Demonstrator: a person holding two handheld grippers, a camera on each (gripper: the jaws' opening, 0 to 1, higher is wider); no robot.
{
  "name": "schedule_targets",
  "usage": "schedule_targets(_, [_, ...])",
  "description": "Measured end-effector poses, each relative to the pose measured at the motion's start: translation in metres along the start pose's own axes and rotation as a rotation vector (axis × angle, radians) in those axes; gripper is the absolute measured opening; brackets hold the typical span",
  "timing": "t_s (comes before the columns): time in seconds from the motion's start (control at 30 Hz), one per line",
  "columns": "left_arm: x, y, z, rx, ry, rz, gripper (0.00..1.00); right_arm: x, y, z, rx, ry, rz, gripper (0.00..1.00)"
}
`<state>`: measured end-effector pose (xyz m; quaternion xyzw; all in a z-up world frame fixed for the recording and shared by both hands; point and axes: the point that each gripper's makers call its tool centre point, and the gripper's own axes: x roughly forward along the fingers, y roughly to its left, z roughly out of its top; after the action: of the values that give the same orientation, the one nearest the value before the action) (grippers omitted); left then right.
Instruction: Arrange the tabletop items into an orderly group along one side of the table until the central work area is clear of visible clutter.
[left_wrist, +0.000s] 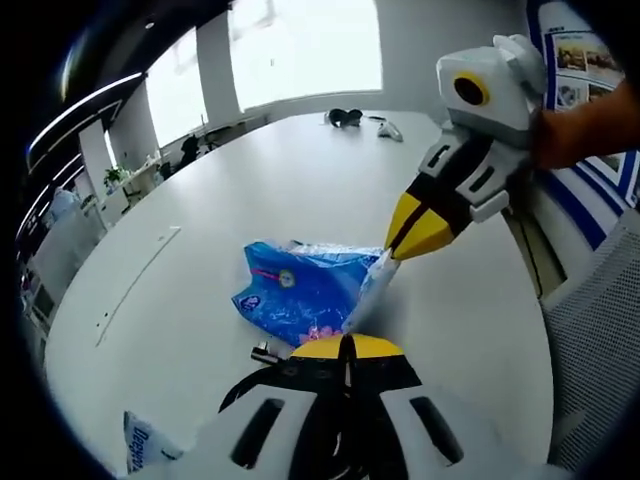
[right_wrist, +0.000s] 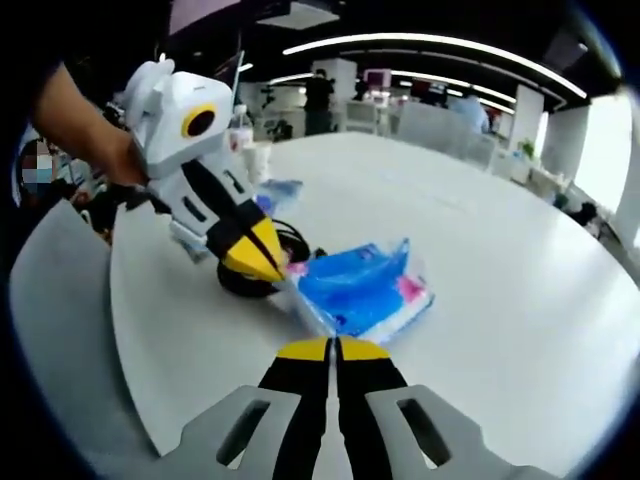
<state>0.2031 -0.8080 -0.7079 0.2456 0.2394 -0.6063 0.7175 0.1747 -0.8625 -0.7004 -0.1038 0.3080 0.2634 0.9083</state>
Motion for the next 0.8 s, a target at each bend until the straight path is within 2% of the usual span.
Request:
schedule_targets(0.2, [0.007,-0.001,0.001,-0.008,0.007,-0.009,0.0,0.0,-0.003,-0.01,0.025,0.023,-0.011,0.0])
schedule_targets(0.37, [0.015,-0.007,-0.009,-0.023,0.045,-0.034,0.02,0.002,-0.003,-0.016,0.034,0.04,-0.008,0.0])
schedule_targets(0.5, [0.019,-0.008,-0.011,-0.027,0.06,-0.029,0.03,0.003,-0.003,-0.02,0.03,0.054,-0.011,0.0])
schedule_targets(0.8, [0.021,-0.01,-0.011,-0.051,0.056,-0.032,0.06,0.003,-0.003,-0.026,0.02,0.06,-0.011,0.0])
